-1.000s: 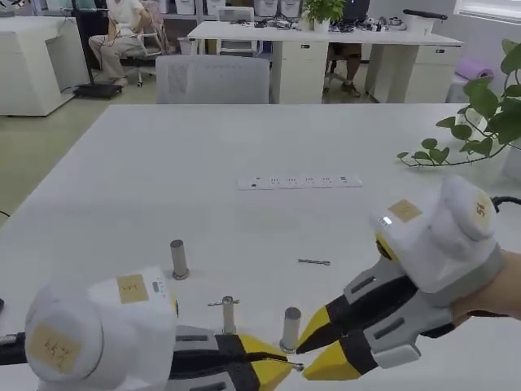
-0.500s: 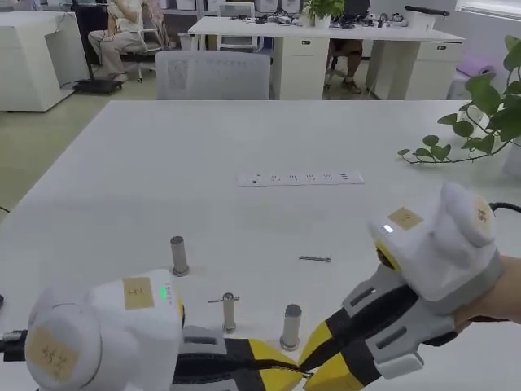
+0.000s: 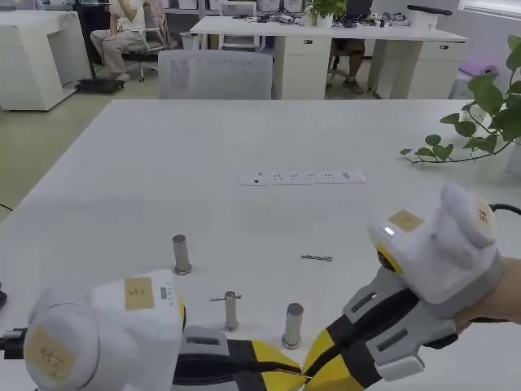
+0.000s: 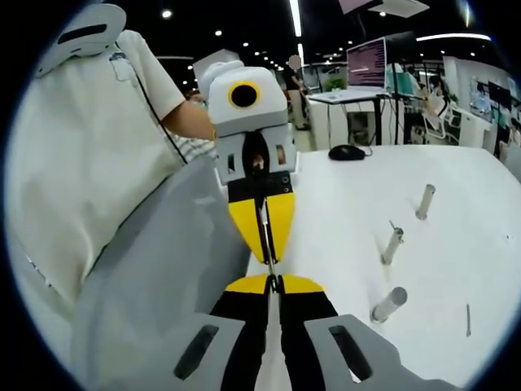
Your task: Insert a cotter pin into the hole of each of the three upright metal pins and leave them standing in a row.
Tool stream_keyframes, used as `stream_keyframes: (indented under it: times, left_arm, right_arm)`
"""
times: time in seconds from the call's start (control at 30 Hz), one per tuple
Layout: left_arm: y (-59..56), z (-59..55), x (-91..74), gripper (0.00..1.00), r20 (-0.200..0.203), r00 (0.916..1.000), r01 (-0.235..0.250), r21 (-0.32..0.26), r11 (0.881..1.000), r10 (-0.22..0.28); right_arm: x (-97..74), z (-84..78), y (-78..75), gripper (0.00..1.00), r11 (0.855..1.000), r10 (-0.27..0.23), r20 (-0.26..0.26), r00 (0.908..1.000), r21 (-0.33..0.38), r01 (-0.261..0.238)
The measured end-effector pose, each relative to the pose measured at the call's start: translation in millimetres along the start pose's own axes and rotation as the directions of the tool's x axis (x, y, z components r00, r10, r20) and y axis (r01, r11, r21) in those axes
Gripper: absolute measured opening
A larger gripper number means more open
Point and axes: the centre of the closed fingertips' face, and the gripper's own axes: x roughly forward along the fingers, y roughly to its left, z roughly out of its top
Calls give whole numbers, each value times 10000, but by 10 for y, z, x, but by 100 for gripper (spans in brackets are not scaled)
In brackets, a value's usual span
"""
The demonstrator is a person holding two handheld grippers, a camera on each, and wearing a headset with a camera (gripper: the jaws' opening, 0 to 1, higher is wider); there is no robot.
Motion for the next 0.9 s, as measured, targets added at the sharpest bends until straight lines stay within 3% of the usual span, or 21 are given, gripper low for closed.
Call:
stream_keyframes:
  times: [0.23,0.3,0.4,0.63,0.9]
  left_arm:
    - [2,-26,25,1,-114,9999,-30,41,10000,31]
    - [53,-26,29,2,-115,9991,-401,262,9989,404]
    - [76,-28,26,4,-106,9983,-574,-25,9984,573]
    - [121,-55,15,13,-82,9960,-895,-84,9960,894]
    - [165,-119,18,18,-191,9928,-1186,-272,9926,1181]
  right_arm:
    - [8,-38,-11,4,9985,-175,-469,9987,-519,150]
    - [0,-38,-33,3,9979,-323,-529,9981,-586,291]
    - [-6,-44,-50,3,9960,-489,-653,9967,-783,438]
    - [-35,-160,-132,3,9919,-913,-1257,9879,-991,791]
    - [-116,-282,-260,3,9858,-1519,-1919,9696,-1007,1345]
